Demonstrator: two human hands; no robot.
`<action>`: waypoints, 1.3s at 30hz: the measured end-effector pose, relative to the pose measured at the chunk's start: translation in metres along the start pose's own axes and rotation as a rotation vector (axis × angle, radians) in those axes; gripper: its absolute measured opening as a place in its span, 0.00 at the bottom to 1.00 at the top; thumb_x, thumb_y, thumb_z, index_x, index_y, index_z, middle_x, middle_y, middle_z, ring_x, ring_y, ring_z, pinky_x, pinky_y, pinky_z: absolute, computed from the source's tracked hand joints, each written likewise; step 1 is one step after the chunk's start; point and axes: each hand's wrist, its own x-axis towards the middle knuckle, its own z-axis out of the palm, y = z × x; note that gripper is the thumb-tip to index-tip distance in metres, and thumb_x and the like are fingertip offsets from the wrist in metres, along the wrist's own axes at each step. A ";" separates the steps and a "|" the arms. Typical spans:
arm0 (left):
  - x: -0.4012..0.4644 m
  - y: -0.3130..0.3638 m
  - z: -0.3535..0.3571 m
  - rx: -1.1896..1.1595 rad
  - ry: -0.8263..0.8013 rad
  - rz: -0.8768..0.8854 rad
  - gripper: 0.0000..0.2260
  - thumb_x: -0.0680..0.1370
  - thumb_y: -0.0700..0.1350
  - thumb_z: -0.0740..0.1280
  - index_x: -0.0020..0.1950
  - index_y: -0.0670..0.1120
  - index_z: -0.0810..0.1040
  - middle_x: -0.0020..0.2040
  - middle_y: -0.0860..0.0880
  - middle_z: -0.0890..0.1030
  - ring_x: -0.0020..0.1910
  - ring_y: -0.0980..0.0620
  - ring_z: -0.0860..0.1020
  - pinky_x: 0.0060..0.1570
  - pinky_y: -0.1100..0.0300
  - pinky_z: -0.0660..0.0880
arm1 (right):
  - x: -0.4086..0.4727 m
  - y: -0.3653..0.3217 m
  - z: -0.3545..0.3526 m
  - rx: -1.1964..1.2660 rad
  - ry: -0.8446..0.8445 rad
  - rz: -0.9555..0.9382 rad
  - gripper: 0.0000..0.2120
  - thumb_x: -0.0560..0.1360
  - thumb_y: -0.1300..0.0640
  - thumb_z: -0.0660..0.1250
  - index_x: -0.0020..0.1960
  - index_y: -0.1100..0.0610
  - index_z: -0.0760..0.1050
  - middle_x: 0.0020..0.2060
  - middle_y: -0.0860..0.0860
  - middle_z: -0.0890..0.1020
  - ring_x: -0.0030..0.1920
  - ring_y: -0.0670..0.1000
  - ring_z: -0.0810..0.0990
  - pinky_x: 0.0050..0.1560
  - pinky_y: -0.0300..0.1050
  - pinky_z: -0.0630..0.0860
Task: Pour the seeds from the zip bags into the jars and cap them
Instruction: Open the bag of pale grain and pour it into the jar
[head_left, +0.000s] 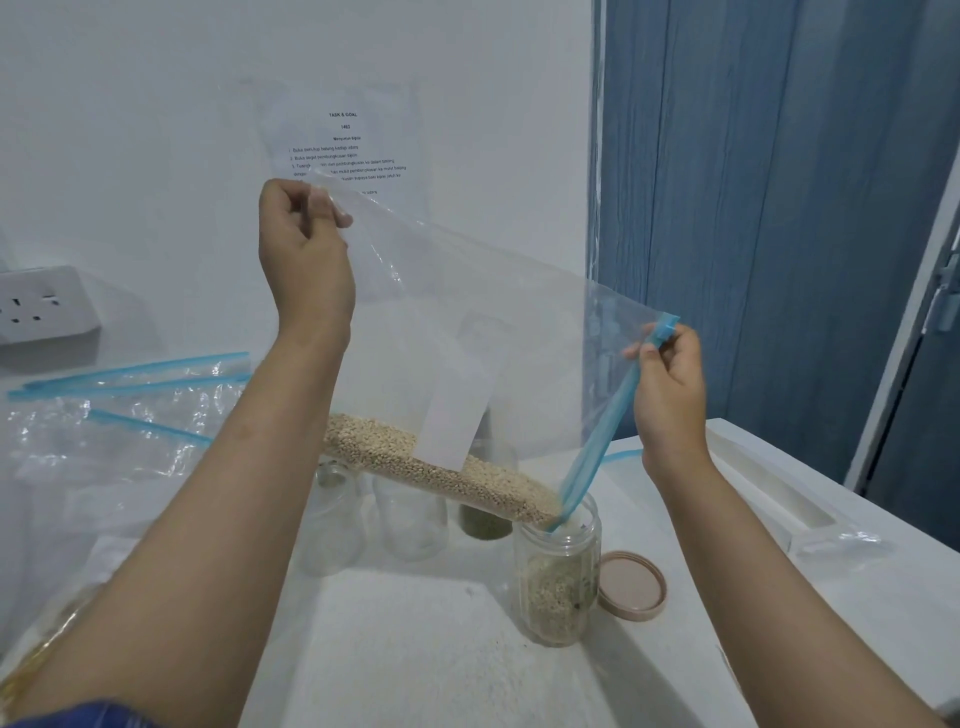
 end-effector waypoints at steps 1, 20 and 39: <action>0.000 0.000 0.000 0.002 0.000 0.002 0.09 0.82 0.41 0.57 0.44 0.52 0.67 0.40 0.54 0.76 0.38 0.56 0.74 0.43 0.64 0.72 | 0.000 0.000 0.000 0.000 0.000 0.002 0.11 0.84 0.59 0.55 0.49 0.45 0.69 0.50 0.45 0.78 0.49 0.41 0.76 0.48 0.33 0.69; -0.001 0.005 -0.001 0.009 0.002 0.016 0.09 0.83 0.42 0.58 0.44 0.53 0.67 0.39 0.55 0.77 0.38 0.55 0.73 0.44 0.64 0.72 | -0.001 -0.003 -0.001 0.009 0.003 0.009 0.09 0.84 0.59 0.55 0.50 0.46 0.69 0.49 0.47 0.78 0.46 0.39 0.76 0.39 0.25 0.69; -0.001 0.006 0.002 -0.005 -0.005 0.007 0.09 0.82 0.41 0.57 0.44 0.52 0.67 0.39 0.54 0.76 0.37 0.56 0.74 0.44 0.64 0.71 | 0.005 0.000 -0.002 0.009 0.008 0.002 0.07 0.84 0.61 0.55 0.56 0.50 0.70 0.44 0.40 0.78 0.48 0.40 0.76 0.49 0.32 0.69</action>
